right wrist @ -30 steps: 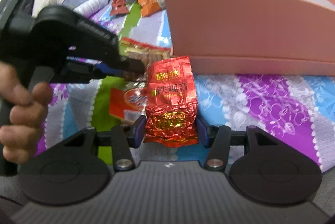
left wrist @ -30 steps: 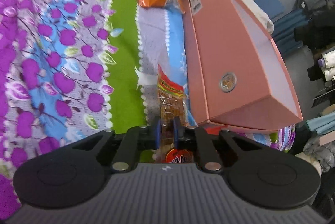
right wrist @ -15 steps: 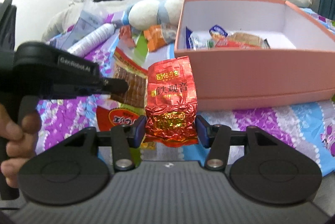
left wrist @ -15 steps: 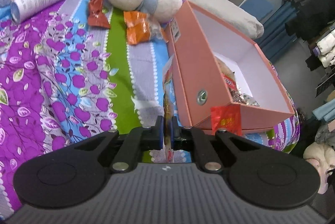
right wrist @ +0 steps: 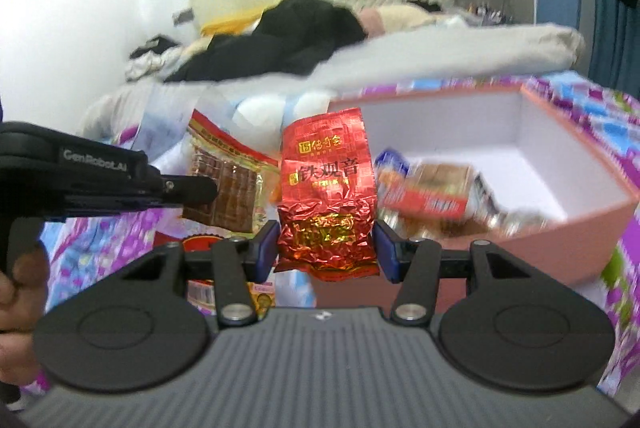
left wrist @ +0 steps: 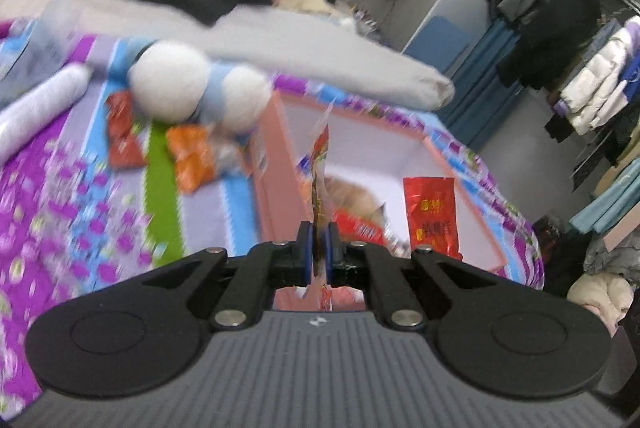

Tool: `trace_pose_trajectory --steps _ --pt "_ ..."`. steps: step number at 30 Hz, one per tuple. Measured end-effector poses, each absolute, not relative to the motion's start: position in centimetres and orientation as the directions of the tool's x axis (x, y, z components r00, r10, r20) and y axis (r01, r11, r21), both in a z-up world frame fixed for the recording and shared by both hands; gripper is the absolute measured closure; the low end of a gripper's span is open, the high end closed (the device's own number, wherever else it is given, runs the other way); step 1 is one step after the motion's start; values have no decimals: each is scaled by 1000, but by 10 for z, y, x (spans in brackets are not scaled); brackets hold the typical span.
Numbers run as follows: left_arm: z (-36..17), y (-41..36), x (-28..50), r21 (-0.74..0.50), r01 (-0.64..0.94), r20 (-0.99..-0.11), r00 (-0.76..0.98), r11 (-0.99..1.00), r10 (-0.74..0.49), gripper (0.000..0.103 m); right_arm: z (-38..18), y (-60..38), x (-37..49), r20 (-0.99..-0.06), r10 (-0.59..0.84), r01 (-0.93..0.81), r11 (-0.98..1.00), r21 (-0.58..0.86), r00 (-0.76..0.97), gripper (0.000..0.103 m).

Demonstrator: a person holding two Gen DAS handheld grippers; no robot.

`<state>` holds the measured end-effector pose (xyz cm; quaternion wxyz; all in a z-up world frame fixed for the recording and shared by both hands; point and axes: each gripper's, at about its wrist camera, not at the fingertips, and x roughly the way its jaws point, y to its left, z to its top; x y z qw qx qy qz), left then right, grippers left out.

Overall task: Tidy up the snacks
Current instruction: 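Open both grippers to drop the tea bag and biscuit bag into the box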

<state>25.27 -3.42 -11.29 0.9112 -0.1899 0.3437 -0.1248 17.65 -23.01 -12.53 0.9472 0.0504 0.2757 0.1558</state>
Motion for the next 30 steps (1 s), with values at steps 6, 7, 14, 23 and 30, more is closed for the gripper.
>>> trace_pose_trajectory --steps 6,7,14,23,30 --pt "-92 -64 307 -395 145 -568 738 907 -365 96 -100 -251 215 -447 273 -209 960 188 852 49" --pt "-91 -69 317 -391 145 -576 732 909 -364 96 -98 -254 224 -445 262 -202 963 179 856 49" --pt "-92 -100 380 -374 160 -634 674 913 -378 96 -99 -276 270 -504 221 -163 974 156 835 49" --pt "-119 -109 415 -354 121 -728 586 927 -355 96 -134 -278 307 -658 211 -186 976 109 722 49" --pt "-128 -104 417 -342 96 -751 570 935 -333 70 -154 -279 311 -693 203 -172 978 115 692 26"
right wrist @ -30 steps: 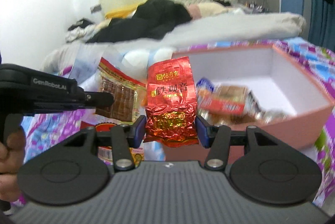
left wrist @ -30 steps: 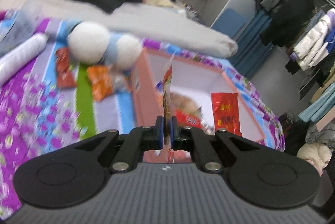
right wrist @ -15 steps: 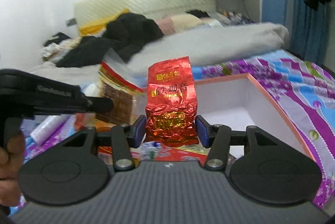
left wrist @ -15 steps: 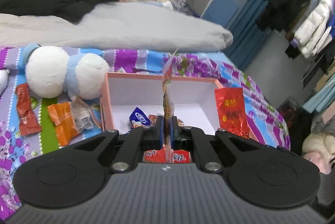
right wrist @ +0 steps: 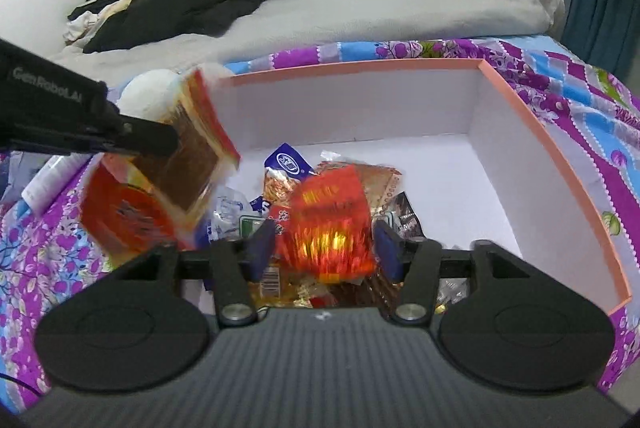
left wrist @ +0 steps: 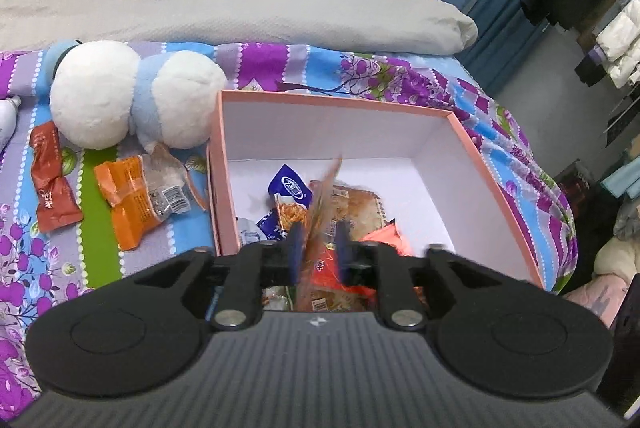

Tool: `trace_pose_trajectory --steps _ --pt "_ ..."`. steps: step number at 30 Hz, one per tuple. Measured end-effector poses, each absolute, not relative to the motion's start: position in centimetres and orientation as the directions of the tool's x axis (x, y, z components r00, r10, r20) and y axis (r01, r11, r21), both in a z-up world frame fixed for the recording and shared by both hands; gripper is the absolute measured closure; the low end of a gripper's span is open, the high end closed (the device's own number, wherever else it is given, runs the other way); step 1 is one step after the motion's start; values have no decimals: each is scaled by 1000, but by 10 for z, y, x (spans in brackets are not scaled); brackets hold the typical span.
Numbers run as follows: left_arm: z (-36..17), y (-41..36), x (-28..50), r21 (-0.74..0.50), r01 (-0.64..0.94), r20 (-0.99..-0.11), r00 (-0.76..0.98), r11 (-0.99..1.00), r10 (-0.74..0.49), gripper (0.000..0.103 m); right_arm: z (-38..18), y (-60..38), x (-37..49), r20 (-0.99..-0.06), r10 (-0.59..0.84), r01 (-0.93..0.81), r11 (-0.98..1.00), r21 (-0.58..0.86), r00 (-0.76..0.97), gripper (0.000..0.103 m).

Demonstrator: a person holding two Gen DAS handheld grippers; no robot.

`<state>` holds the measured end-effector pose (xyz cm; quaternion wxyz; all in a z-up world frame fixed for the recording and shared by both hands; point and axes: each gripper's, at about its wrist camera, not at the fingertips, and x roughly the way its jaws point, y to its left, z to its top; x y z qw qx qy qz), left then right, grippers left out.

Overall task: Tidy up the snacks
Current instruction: 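Open both grippers to drop the tea bag and biscuit bag into the box, then withdraw both tools from the box toward the candies beside the plush toy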

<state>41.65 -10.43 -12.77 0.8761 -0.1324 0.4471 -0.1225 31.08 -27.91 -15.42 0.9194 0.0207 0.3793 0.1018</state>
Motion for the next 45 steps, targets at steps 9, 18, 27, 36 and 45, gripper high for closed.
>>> trace_pose_trajectory --steps 9,18,27,36,45 --pt "-100 -92 388 -282 100 -684 676 954 -273 25 -140 -290 298 -636 218 -150 976 160 740 17" --pt "-78 -70 340 -271 115 -624 735 956 -265 17 -109 -278 268 -538 248 -186 968 166 806 17" --pt "-58 -60 300 -205 137 -587 775 969 -234 16 -81 -255 235 -469 326 -291 945 149 820 17" --pt "-54 -38 250 -182 126 -569 795 975 -209 15 -80 -240 196 -444 328 -293 945 147 834 17" --pt "-79 -17 195 -145 94 -608 777 985 -164 15 -92 -221 157 -451 333 -297 943 151 828 17"
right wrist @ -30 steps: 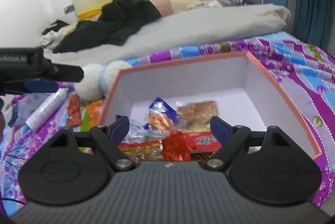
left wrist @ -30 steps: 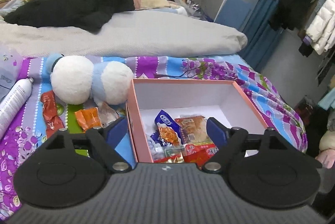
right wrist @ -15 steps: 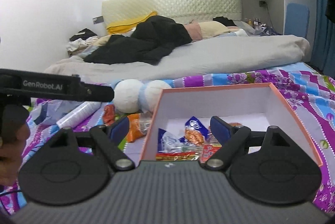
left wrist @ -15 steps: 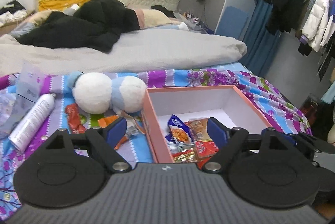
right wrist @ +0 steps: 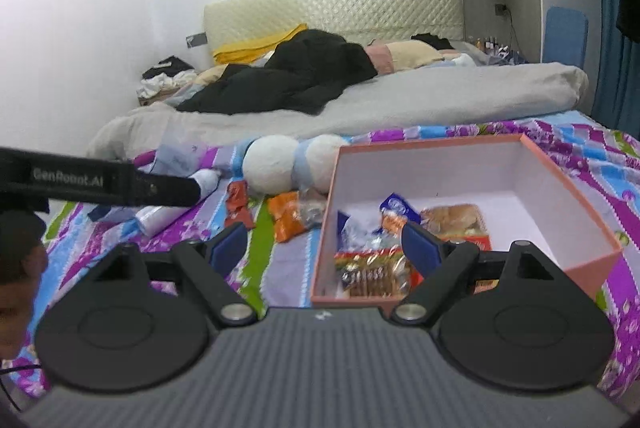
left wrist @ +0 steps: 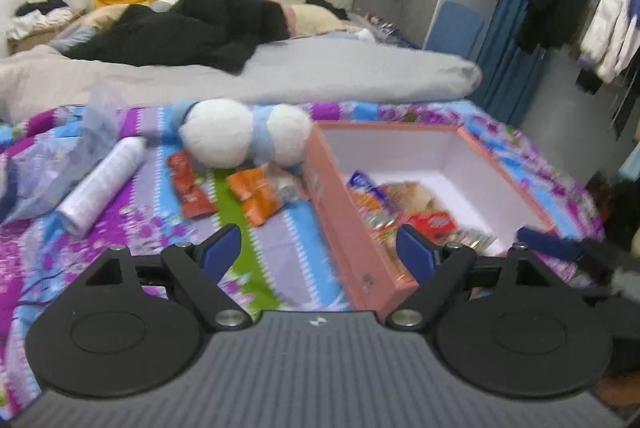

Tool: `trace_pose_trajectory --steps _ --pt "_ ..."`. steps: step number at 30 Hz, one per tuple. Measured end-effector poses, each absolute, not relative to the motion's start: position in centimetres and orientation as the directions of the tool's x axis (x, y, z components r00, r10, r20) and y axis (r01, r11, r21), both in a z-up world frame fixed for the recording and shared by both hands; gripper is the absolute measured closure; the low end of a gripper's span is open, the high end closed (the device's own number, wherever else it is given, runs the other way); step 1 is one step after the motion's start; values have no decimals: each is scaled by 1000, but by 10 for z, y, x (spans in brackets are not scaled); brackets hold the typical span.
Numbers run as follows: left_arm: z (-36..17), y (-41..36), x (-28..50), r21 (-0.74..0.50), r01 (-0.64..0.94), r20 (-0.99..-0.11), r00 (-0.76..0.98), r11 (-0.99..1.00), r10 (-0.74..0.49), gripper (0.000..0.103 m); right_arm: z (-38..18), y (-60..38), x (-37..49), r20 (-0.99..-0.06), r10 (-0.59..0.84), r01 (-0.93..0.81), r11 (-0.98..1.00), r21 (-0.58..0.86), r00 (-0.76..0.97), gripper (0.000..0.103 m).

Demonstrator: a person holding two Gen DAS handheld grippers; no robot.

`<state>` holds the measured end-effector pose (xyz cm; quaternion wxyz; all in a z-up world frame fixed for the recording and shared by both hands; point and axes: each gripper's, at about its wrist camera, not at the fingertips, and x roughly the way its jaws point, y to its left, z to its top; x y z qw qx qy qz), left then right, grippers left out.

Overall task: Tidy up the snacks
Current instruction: 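Withdraw both tools from the box toward the candies beside the plush toy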

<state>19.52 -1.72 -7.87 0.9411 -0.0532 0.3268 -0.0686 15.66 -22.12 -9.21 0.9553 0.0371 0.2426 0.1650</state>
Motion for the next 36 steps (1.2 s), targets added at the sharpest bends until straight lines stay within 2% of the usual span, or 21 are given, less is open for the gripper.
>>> trace_pose_trajectory --steps 2,15,20,31,36 --pt "-81 -14 182 -123 93 -606 781 988 -149 15 -93 -217 149 -448 322 -282 947 154 834 17" --pt "-111 38 124 -229 16 -633 757 973 -162 15 -95 -180 125 -459 302 -258 953 156 835 17" --pt "-119 53 111 -214 -45 -634 767 976 -104 15 -104 -166 114 -460 267 -242 964 114 847 17" --pt "-147 83 127 -240 -122 -667 741 963 -73 15 -133 -133 111 -528 262 -251 963 95 808 17" --pt "-161 93 150 -229 -116 -672 737 966 -71 15 -139 -122 124 -540 307 -282 950 132 783 17"
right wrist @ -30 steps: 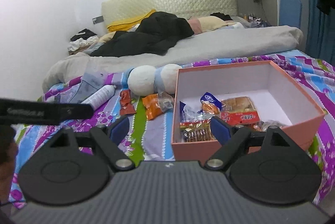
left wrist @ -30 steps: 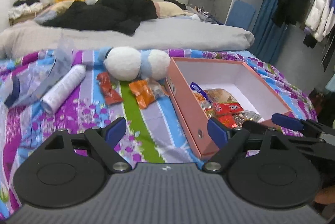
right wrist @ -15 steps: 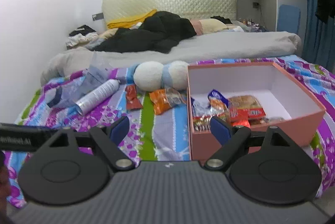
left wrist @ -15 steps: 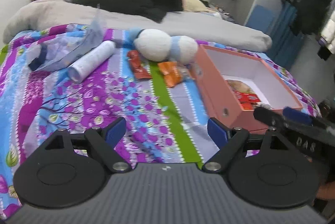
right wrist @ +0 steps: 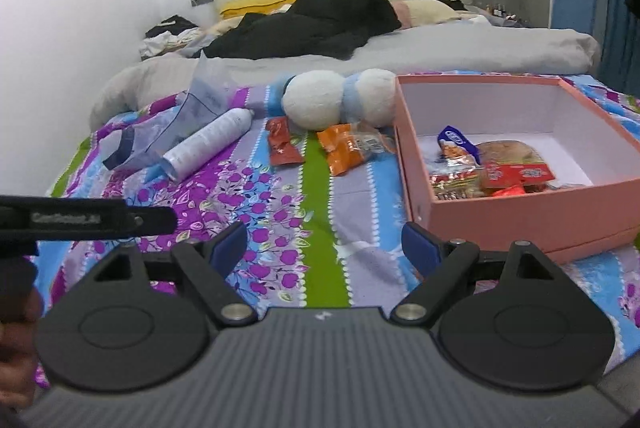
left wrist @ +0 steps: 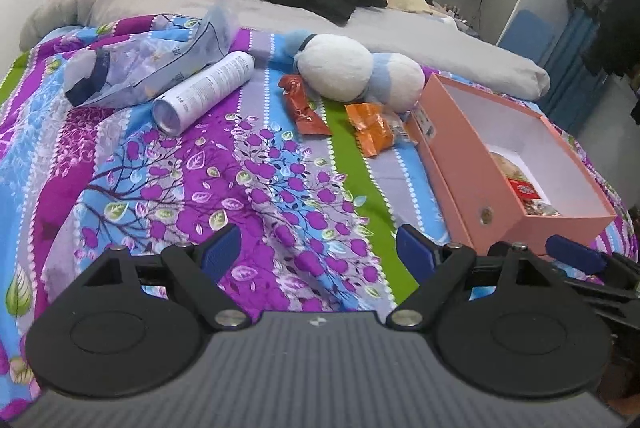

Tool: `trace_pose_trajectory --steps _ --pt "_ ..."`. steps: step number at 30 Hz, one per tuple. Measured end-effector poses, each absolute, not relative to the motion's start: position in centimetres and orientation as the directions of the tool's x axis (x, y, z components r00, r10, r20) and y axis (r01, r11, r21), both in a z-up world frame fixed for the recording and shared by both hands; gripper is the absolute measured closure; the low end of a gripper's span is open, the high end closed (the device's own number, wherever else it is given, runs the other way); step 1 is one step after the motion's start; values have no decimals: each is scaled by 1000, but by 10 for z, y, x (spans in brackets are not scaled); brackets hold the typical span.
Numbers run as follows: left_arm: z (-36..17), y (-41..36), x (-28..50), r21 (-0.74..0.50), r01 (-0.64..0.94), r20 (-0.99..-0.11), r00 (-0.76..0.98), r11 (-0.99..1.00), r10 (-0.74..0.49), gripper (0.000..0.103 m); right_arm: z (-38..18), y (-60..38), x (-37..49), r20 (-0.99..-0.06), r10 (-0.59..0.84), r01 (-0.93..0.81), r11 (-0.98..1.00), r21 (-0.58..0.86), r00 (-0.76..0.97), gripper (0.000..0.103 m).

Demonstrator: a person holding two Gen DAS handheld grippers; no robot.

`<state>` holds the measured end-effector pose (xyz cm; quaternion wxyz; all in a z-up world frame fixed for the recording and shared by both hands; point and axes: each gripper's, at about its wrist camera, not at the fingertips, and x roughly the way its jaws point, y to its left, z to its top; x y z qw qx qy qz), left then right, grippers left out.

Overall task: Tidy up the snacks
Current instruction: 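Withdraw both tools from the box toward the candies beside the plush toy, then grasp the red wrapper with the left gripper while the right grasps the orange packet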

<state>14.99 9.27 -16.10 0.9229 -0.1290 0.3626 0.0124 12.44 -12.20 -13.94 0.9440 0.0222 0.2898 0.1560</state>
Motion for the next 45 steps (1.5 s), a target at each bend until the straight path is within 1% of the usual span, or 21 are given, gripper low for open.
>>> trace_pose_trajectory --steps 3,6,9,13,20,25,30,35,37,40,43,45 --pt "-172 100 165 -228 -115 -670 739 967 -70 15 -145 -110 135 -541 311 -299 948 114 781 17" --pt "-183 107 180 -218 -125 -670 740 968 -56 15 -150 -99 150 -561 323 -313 943 117 762 18" --pt "-195 119 196 -253 -151 -663 747 956 -57 15 -156 -90 165 -547 312 -306 946 105 777 18" --pt "-209 128 218 -264 -156 -656 753 952 -59 16 -175 -82 193 -558 276 -272 958 93 782 18" --pt "-227 148 270 -336 -164 -646 757 927 -100 17 -200 -70 240 -569 243 -265 963 45 786 18" --pt "-237 158 320 -383 -146 -632 762 912 -143 18 -208 -51 276 -544 239 -283 959 2 805 20" --pt "-249 164 369 -429 -125 -622 759 895 -192 23 -218 -32 312 -529 210 -294 953 -79 822 21" --pt "-266 168 410 -468 -128 -630 742 874 -229 34 -231 -21 342 -519 181 -308 936 -169 835 21" --pt "-274 167 426 -466 -127 -639 733 875 -234 37 -237 -19 352 -511 167 -306 931 -200 843 21" --pt "-283 163 443 -457 -117 -646 725 882 -239 38 -246 -15 363 -491 151 -307 917 -255 858 20" --pt "-288 158 454 -435 -98 -645 727 895 -234 39 -254 -12 371 -498 151 -322 905 -277 854 20" --pt "-291 155 459 -418 -88 -643 731 904 -226 43 -260 -10 376 -511 135 -324 897 -300 849 20"
